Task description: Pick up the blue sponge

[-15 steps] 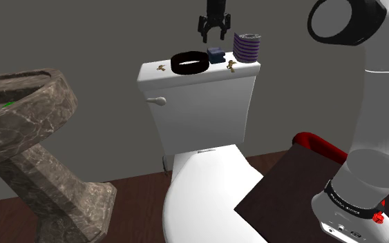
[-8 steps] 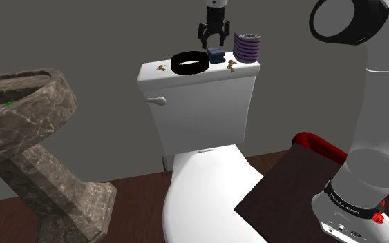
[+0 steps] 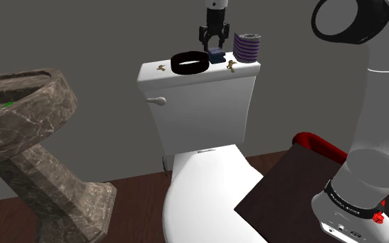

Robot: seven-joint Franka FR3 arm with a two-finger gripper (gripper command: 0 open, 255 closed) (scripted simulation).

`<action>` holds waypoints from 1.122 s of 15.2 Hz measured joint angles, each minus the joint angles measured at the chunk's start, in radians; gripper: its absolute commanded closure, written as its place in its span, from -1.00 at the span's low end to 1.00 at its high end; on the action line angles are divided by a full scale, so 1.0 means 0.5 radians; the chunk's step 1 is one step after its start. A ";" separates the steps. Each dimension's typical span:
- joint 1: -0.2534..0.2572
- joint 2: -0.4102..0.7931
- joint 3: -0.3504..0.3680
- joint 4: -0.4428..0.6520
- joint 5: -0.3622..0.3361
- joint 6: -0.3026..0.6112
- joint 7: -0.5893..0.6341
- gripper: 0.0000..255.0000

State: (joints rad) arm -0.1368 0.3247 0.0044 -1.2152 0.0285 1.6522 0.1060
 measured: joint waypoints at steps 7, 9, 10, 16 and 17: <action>0.000 0.034 0.001 0.106 0.000 -0.076 0.002 1.00; -0.003 0.064 0.000 0.203 0.001 -0.144 -0.001 1.00; -0.003 0.075 0.000 0.247 0.001 -0.177 0.001 1.00; -0.001 0.233 0.001 0.667 0.000 -0.439 0.010 1.00; 0.000 0.263 0.002 0.740 -0.001 -0.481 0.013 1.00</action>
State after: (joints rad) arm -0.1368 0.4564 0.0053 -0.8451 0.0281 1.4115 0.1125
